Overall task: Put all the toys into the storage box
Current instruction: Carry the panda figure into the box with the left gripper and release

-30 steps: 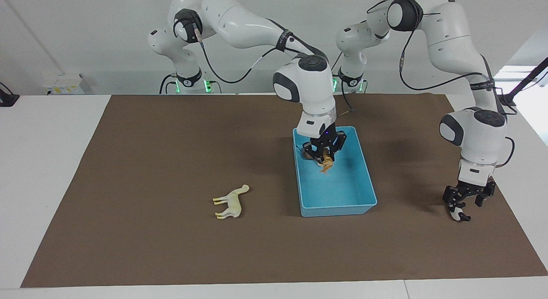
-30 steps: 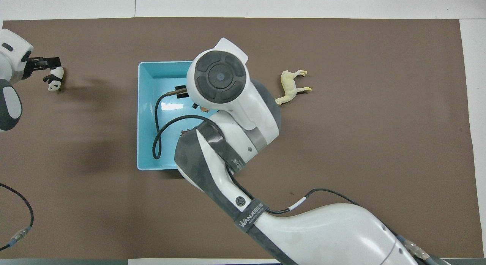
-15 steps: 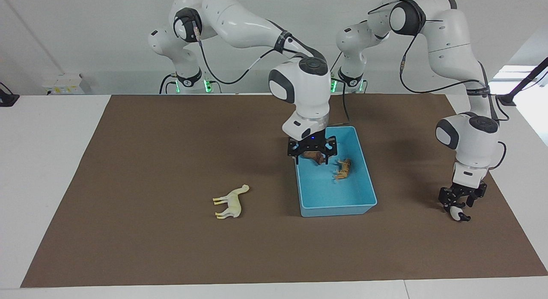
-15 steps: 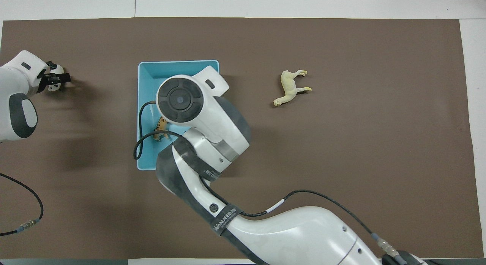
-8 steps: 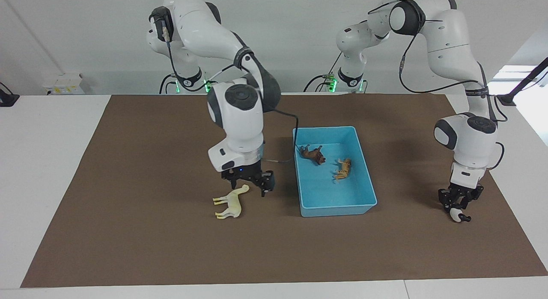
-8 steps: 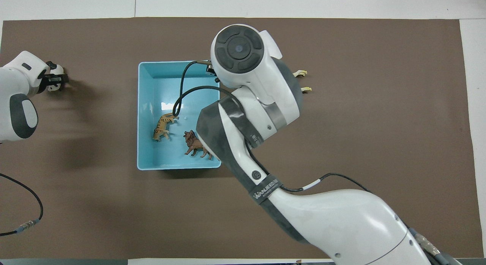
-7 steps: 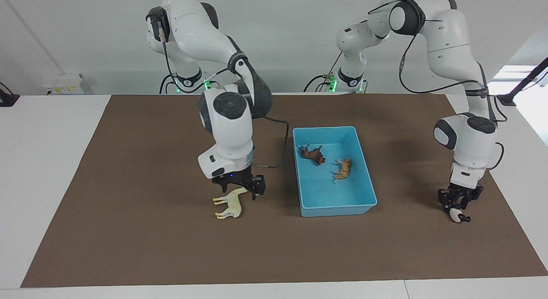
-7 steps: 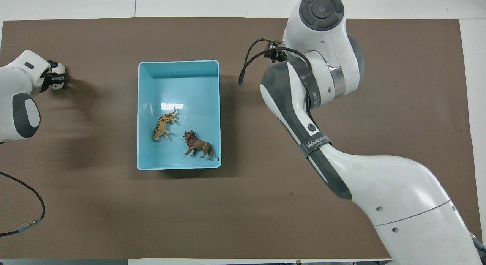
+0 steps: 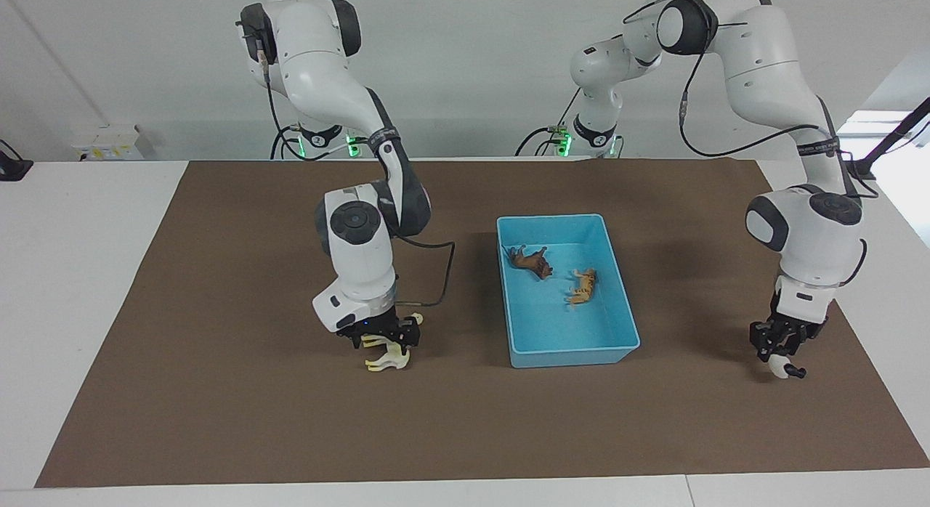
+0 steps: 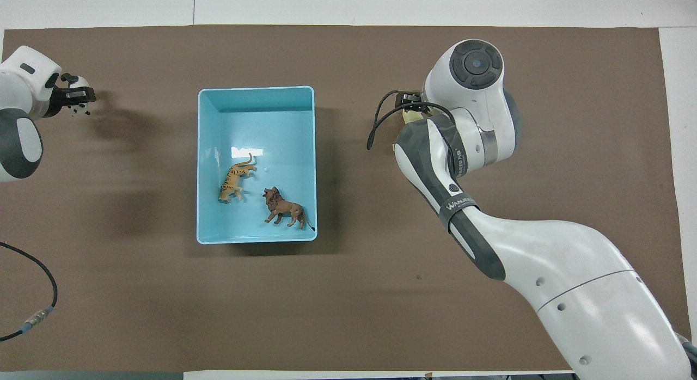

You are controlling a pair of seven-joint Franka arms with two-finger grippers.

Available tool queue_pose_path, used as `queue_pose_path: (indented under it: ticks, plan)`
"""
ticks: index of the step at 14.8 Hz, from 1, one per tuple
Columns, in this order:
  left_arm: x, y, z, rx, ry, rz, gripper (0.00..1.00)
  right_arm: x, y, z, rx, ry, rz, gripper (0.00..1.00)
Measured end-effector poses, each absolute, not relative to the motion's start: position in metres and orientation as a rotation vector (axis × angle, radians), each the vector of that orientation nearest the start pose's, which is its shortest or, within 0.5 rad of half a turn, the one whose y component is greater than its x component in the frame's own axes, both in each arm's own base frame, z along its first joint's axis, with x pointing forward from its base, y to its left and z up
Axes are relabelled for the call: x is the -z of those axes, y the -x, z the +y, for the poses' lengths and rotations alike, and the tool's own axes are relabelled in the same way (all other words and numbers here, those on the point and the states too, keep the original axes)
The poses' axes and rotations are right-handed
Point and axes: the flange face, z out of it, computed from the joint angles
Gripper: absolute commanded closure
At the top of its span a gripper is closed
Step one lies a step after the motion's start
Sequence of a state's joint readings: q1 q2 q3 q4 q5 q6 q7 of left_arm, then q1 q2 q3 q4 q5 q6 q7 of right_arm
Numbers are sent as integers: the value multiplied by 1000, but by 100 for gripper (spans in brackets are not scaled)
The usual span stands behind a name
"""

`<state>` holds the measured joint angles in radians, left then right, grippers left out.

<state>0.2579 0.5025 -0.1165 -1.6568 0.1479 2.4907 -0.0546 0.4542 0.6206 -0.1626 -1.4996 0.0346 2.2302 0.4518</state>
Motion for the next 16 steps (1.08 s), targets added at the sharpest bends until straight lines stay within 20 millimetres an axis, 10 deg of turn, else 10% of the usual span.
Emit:
queue_pose_path:
  ticks: [3,7,10,12,16]
  plan:
    - [-426,-684,46,379,3119,-357,53,-309,-669,227,192,3155,104,0]
    - [-487,-639,-85,167,3148,-562,53,-311,-663,226,241,3142,15,0]
    - [-472,-605,-186,90,3133,-678,48,-314,-664,230,295,3127,-57,0]
    - [-442,-580,-229,107,3144,-680,0,-315,-666,228,306,3118,-128,0]
    - [-412,-547,-240,114,3146,-672,0,-308,-667,226,323,3092,-186,0]
